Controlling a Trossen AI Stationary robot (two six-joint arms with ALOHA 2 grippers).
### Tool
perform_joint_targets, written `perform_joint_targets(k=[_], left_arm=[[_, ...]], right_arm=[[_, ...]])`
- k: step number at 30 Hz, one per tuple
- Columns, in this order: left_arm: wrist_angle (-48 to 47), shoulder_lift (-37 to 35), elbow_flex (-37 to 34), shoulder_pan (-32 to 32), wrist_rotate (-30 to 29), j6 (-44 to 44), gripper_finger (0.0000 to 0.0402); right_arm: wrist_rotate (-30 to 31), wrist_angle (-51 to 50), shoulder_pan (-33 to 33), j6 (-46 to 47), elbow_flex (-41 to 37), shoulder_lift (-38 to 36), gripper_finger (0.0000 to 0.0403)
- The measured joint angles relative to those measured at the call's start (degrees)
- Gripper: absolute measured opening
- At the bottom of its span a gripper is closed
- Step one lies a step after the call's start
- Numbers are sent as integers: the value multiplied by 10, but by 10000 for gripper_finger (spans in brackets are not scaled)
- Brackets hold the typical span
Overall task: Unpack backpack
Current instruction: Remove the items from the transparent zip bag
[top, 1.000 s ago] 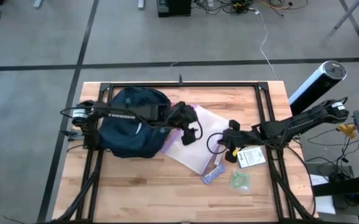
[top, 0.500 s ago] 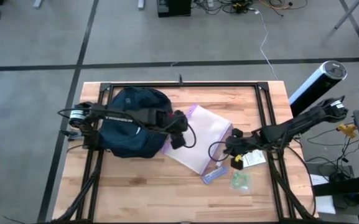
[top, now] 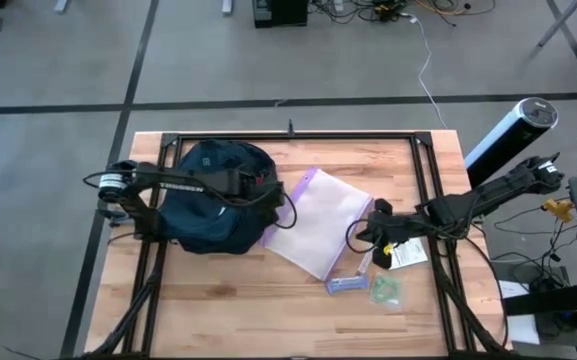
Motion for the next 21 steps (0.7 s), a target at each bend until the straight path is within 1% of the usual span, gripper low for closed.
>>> perform_joint_targets(k=[2,6,8,12,13,14,15,17,19,20,21], left_arm=[[18,3,-33,0,40,-21,119],[114,2,-68,-20,128,-61,117],[173,0,-63,-44,157,-59,116],[296,-6,-32,-108,196,-22,116],[305,-7,-15,-127,185,-4,116],[297,-9,4,-145,159,9,116],[267,-14,22,-161,126,17,116],[186,-15,58,-181,40,20,116],[111,-17,86,-192,-48,-6,116],[59,-19,94,-195,-79,-29,116],[12,-20,102,-195,-98,-55,116]], right_arm=[[-4,0,1,4,-5,14,0],[-29,-9,4,3,-11,41,0],[-37,-32,4,3,-11,46,0],[-44,-79,4,4,-11,49,0],[-45,-88,4,5,-11,48,0],[-44,-91,4,6,-11,46,0],[-44,-87,4,6,-11,45,0],[-44,-84,4,6,-11,45,0],[-39,-74,4,6,-11,43,0],[-32,-60,3,5,-11,42,0],[-25,-49,3,4,-10,42,0]])
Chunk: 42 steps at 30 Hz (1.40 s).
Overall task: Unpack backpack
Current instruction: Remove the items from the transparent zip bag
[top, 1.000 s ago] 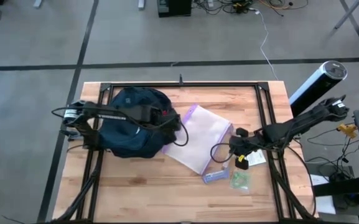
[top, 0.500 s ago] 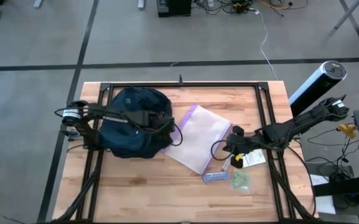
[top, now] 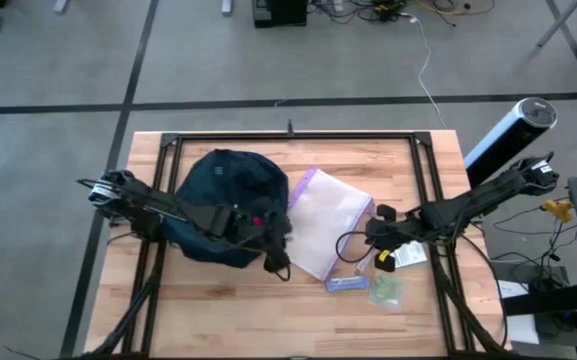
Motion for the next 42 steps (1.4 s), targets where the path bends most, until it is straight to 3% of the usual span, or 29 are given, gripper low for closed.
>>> perform_joint_targets(k=[5,10,12,15,16,21,25,27,35,39,42], left_arm=[[-132,-6,-2,5,2,-97,116],[-152,-8,-8,6,16,-122,116],[-132,-8,-8,6,30,-117,116],[-130,-8,-7,0,37,-109,116],[-122,-8,-6,-2,37,-101,116],[-35,-11,-7,-9,24,-46,116],[94,-1,-16,-4,17,31,116],[165,6,-22,-3,18,60,116],[265,33,-52,4,32,76,117],[319,34,-53,5,38,97,117],[350,37,-53,7,40,118,117]], right_arm=[[11,46,0,-3,0,4,0],[11,57,0,-2,-13,21,0],[-22,35,0,7,-20,28,0],[-131,11,0,34,-14,25,0],[-146,-8,1,39,-9,17,0],[-61,-14,0,13,14,-12,0],[73,14,0,-25,11,-16,0],[102,12,-2,-41,6,-8,0],[83,35,-4,-148,-12,39,4],[3,126,1,-187,-5,91,44],[11,183,4,-203,-6,145,87]])
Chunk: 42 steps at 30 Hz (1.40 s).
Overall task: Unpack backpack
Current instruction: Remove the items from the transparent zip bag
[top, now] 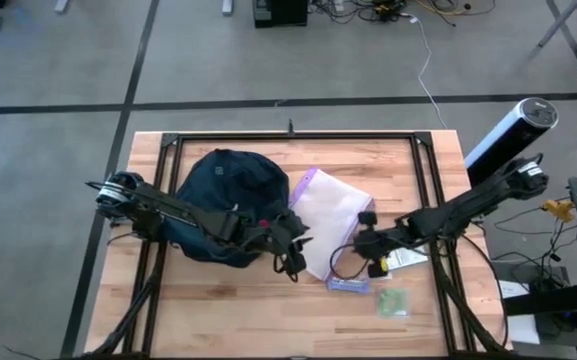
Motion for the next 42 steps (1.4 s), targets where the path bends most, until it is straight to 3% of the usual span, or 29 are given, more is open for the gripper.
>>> perform_joint_targets(k=[4,10,16,20,24,28,34,42], left_arm=[[-3,8,-1,4,0,-8,117],[-27,15,-1,0,28,-39,117],[-33,23,-2,-4,45,-53,117],[-39,25,-2,-6,46,-53,117],[-36,24,-2,-6,46,-54,116],[-31,24,-2,-10,46,-66,116],[-29,24,-1,-23,46,-74,116],[-30,24,-1,-35,46,-89,116]], right_arm=[[-1,51,0,-7,8,60,130],[9,81,0,4,36,108,160],[29,68,1,-48,56,104,158],[-5,-11,7,-107,86,101,154],[-64,-92,-13,-96,138,101,156],[-71,-147,-39,-131,169,98,165],[-106,-124,-50,-214,171,117,167],[-114,-106,-44,-182,186,200,161]])
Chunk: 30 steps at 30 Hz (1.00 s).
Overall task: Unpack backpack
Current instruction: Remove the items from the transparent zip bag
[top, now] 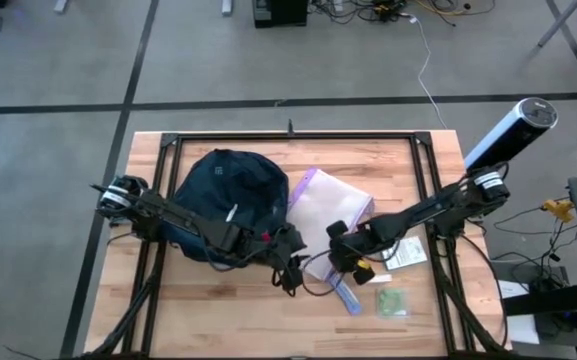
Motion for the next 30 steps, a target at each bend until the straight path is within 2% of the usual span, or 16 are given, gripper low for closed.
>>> perform_joint_targets(k=[7,13,26,30], left_arm=[[1,1,0,-1,-1,-6,116],[8,15,0,-2,-1,-11,116],[74,76,0,1,-20,-45,121],[81,96,0,2,-22,-64,136]], right_arm=[[19,-3,-2,20,32,-2,142],[116,-5,-5,6,52,-22,124],[119,0,-38,37,58,-19,106],[115,1,-40,39,58,-21,111]])
